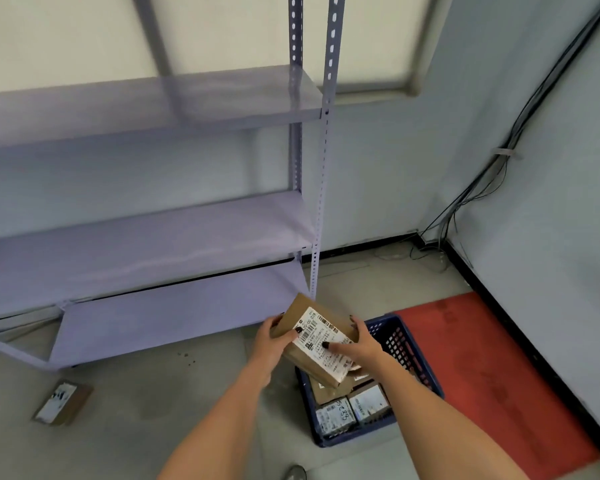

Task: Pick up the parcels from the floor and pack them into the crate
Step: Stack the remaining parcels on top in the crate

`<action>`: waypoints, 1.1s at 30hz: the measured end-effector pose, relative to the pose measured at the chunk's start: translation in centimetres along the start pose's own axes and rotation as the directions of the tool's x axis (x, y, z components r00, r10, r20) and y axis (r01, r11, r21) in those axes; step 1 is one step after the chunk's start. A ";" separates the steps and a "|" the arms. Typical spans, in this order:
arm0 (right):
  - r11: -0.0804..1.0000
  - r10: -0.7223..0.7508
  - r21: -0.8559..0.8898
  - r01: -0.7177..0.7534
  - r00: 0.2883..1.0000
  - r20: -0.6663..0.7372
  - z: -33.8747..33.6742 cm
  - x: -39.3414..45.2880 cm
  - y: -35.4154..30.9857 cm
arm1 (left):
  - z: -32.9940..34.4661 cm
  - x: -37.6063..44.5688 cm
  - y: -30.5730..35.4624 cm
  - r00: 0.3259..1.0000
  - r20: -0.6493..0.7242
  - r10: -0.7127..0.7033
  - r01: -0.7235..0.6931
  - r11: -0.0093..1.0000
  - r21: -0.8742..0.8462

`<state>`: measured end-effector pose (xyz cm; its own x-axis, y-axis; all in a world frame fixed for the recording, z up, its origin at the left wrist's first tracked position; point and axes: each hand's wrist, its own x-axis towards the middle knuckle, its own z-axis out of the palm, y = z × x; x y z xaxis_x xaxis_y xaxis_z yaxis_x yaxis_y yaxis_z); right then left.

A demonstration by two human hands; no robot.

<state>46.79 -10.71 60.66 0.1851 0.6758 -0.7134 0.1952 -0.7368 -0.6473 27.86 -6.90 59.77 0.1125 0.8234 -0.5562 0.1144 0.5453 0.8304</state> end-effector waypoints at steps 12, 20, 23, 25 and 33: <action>0.999 0.030 0.037 -0.035 0.992 0.120 -18.5 6.5 6.0 | 21.9 2.3 0.9 0.984 -0.180 -0.018 0.009 0.999 -0.053; 0.990 0.100 -0.101 -0.101 0.995 -0.013 -24.8 11.2 12.6 | 31.6 5.2 -2.6 0.972 -0.166 -0.164 0.175 0.983 0.054; 0.976 0.171 -0.135 -0.171 0.985 -0.017 -25.4 14.7 16.4 | 33.7 7.0 -5.7 0.960 -0.182 -0.213 0.244 0.955 0.168; 0.968 0.192 -0.163 -0.190 0.981 -0.005 -25.8 15.3 17.0 | 34.8 8.3 -7.9 0.954 -0.170 -0.247 0.277 0.944 0.181; 0.922 0.245 -0.316 -0.225 0.969 0.026 -24.9 26.2 20.9 | 37.5 18.5 -16.5 0.927 -0.153 -0.343 0.370 0.904 0.215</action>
<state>79.71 -7.90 35.09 0.2018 0.4736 -0.8573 0.4428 -0.8249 -0.3514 65.09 -6.57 34.57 -0.0856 0.5999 -0.7955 0.3574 0.7638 0.5375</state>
